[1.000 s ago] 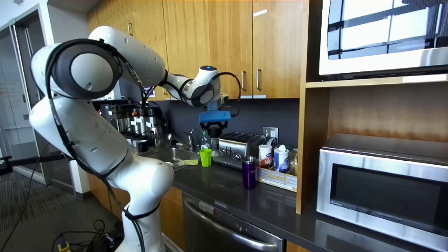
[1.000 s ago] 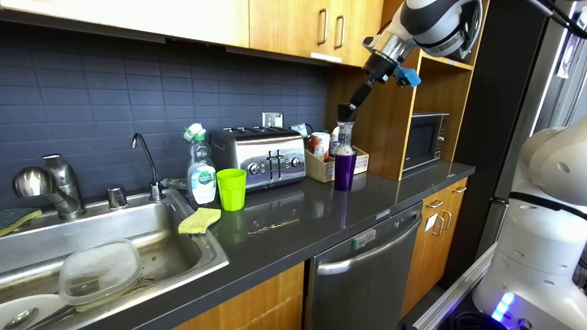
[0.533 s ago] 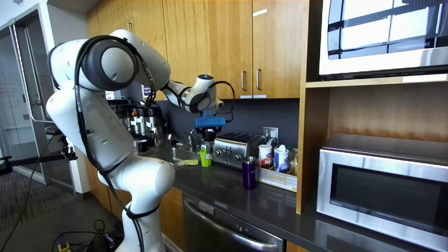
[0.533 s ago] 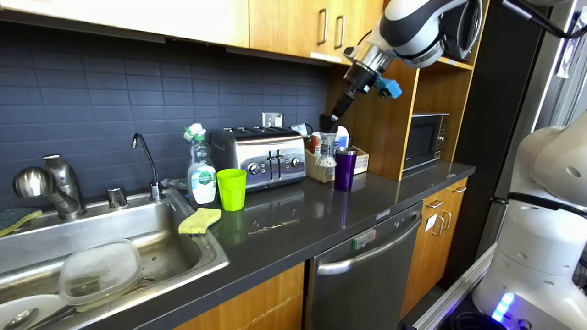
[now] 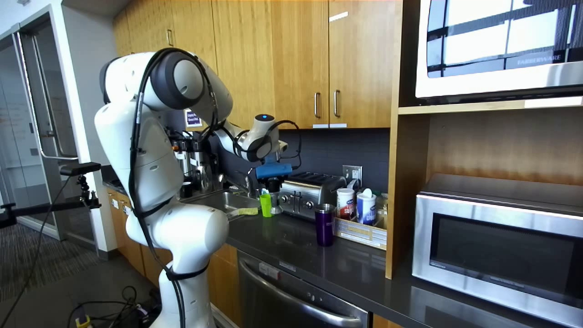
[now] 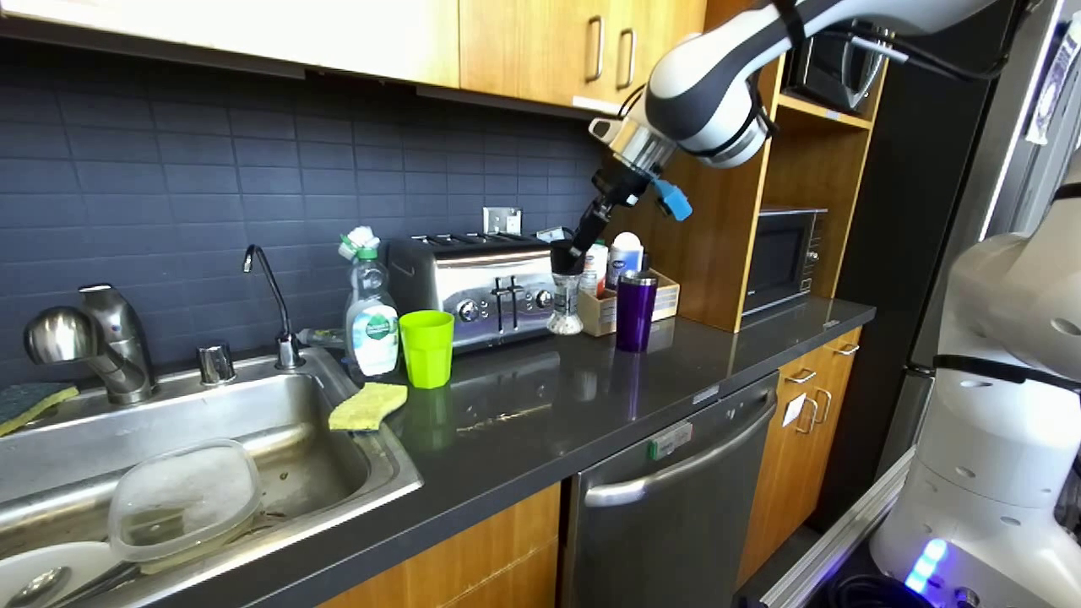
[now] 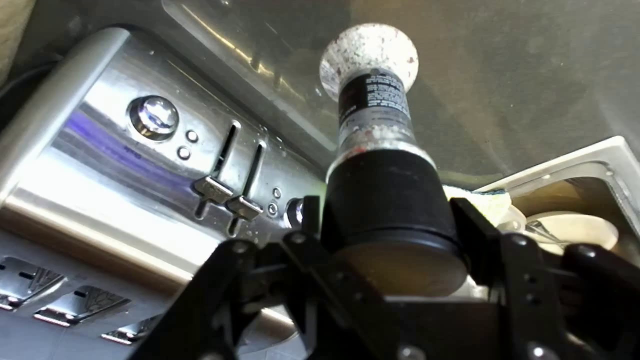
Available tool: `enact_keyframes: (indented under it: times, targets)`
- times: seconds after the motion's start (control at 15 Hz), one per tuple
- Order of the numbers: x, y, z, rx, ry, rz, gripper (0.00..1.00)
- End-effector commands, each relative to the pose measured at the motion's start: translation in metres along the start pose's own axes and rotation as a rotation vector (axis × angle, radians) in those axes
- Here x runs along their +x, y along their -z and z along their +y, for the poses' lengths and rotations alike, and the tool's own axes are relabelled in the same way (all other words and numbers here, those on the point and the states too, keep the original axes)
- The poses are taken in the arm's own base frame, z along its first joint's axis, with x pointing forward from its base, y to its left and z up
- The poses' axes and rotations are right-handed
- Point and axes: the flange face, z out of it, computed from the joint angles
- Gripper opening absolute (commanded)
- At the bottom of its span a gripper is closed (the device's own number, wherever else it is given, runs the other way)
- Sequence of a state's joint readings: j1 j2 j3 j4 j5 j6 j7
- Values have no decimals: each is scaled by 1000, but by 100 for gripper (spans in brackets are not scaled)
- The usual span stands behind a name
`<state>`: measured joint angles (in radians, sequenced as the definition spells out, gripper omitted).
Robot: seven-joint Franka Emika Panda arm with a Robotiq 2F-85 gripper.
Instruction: Move the salt shaker to the left
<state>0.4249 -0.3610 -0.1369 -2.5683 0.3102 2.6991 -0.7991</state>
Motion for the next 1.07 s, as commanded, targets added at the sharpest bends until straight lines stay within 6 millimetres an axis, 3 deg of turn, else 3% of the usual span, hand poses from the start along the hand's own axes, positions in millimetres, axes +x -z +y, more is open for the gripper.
enact_keyframes:
  times: [0.0,1.0]
  targets:
    - [13,-22,4,-20,34,18,40]
    - [0,-84,40,46,3,35,40]
